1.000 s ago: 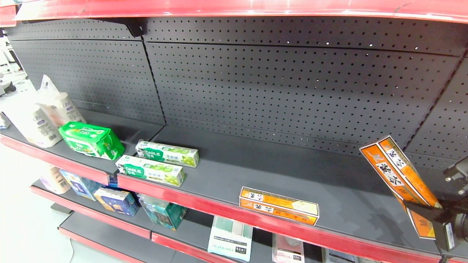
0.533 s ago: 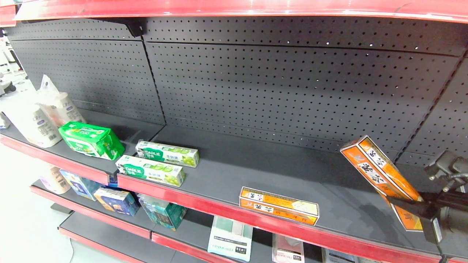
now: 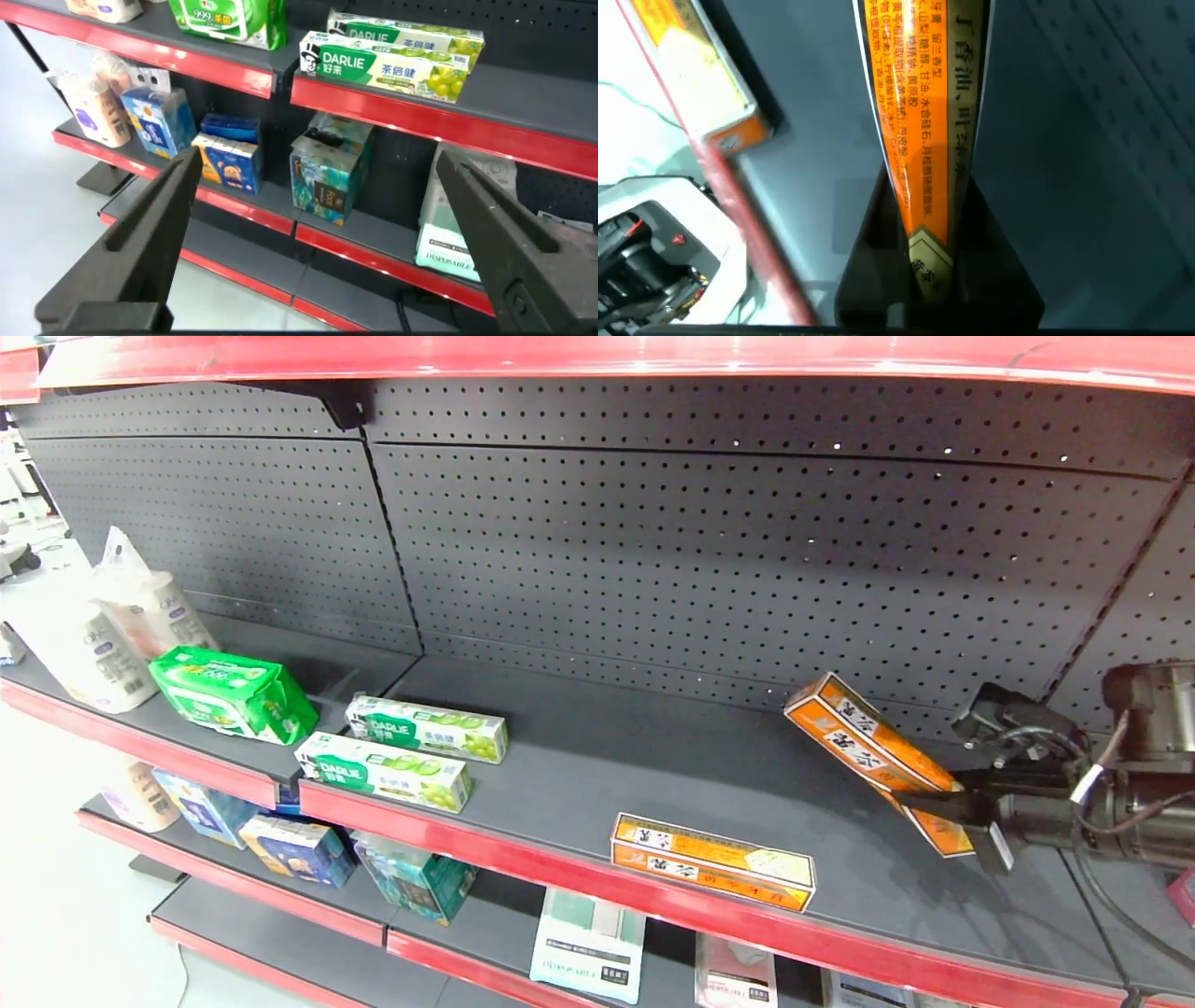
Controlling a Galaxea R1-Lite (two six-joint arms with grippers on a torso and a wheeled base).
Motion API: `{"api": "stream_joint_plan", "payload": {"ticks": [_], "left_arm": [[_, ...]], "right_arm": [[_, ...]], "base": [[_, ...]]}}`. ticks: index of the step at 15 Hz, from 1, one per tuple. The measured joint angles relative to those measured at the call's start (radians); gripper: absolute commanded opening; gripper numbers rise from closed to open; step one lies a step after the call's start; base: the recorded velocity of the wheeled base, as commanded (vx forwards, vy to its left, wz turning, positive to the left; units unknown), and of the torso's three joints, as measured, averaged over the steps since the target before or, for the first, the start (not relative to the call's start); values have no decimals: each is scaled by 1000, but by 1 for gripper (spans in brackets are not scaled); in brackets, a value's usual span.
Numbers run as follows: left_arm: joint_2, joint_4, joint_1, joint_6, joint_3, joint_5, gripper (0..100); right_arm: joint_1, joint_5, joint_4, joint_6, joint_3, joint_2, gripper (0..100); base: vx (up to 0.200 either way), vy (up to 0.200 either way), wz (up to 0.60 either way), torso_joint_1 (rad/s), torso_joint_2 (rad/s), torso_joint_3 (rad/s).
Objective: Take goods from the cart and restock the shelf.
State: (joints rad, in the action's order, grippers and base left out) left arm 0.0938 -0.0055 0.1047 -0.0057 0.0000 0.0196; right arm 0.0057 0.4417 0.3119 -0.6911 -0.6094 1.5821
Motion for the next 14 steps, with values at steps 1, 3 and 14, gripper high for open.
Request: {"api": "stream_joint_plan", "payload": {"ticks": [1, 3, 14], "left_arm": [[0, 0, 0, 0, 0, 0, 100], [0, 0, 0, 0, 0, 0, 100], [1, 0, 0, 0, 0, 0, 100]], "right_arm": [[15, 5, 1, -9, -29, 35, 0], [46, 7, 0, -45, -85, 109, 0], [180, -64, -8, -68, -216, 293, 0]], "base": [[0, 0, 0, 0, 0, 0], [0, 0, 0, 0, 0, 0], [0, 0, 0, 0, 0, 0]]}}
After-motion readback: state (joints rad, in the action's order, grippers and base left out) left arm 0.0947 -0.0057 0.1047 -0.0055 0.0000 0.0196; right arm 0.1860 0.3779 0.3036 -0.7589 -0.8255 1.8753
